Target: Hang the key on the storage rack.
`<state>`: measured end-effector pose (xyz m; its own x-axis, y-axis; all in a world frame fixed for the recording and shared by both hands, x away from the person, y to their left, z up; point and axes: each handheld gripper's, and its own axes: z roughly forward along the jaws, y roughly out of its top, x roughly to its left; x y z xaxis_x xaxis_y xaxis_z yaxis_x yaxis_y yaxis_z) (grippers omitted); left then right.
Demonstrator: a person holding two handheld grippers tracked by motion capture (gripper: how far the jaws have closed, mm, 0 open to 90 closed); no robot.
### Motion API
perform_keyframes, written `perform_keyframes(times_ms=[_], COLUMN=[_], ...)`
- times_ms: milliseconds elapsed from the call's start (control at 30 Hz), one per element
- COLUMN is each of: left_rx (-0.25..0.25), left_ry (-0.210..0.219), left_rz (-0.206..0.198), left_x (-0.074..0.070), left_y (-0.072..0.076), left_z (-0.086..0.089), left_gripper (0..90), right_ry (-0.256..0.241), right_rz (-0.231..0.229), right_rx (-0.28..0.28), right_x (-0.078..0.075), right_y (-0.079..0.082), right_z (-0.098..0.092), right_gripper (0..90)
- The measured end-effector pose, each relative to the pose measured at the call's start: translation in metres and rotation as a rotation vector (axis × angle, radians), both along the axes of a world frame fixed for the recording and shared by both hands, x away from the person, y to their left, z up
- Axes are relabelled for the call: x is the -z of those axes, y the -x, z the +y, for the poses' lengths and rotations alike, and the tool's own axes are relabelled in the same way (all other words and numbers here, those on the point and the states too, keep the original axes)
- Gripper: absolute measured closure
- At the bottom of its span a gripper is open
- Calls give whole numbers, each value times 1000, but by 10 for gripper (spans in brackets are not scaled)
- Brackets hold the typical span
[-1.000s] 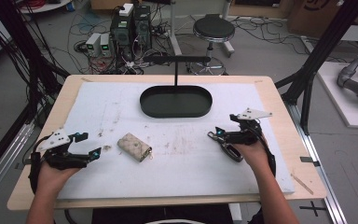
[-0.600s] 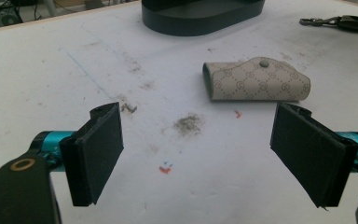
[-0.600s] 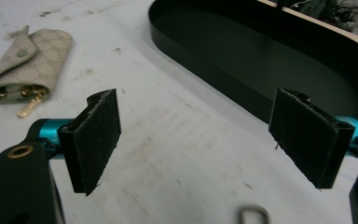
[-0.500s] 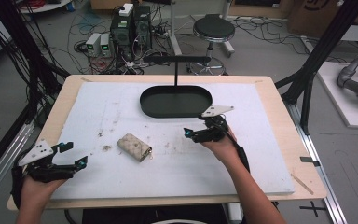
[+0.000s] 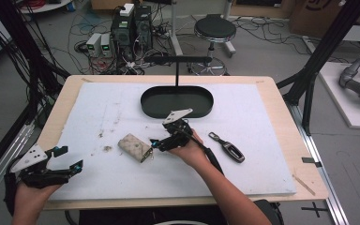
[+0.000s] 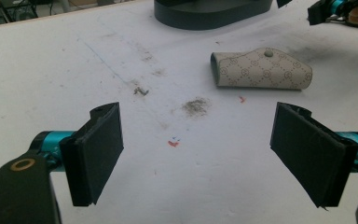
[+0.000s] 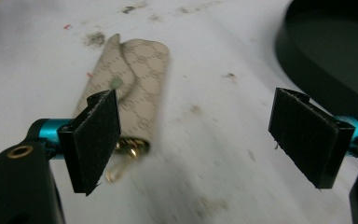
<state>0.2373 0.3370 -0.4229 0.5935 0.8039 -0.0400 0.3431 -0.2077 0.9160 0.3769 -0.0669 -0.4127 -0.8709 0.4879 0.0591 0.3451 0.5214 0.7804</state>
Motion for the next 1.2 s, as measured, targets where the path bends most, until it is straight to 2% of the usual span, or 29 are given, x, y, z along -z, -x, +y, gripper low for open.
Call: perform_keyframes(times_ms=[267, 500, 667, 767, 800, 833, 867, 967, 1133, 1200], left_rx=[5, 3, 6, 6, 7, 7, 7, 7, 10, 12], left_ry=[1, -1, -2, -4, -5, -5, -6, -7, -10, -10], left_rz=[2, 2, 3, 4, 3, 3, 4, 2, 5, 6], left_x=[1, 1, 1, 1, 1, 1, 1, 1, 1, 1], left_y=[-2, -2, -2, -2, -2, -2, -2, -2, -3, -4], left_z=[0, 0, -1, -2, -2, -2, -2, -2, -3, -4], left_gripper=[170, 170, 170, 170, 170, 170, 170, 170, 170, 170], right_ry=[44, 53, 124, 156, 161, 161, 153, 147, 151, 137], right_rz=[24, 53, 47, 17, 7, 7, 15, 32, 18, 11], right_rx=[-60, -63, -61, -60, -63, -63, -66, -80, -97, -97], right_x=[14, 23, 35, 39, 38, 38, 36, 34, 31, 26], right_y=[10, 15, 23, 27, 28, 28, 27, 24, 24, 23], right_z=[40, 52, 61, 63, 63, 63, 60, 57, 55, 50], right_gripper=[170, 170, 170, 176, 212, 212, 323, 350, 360, 361])
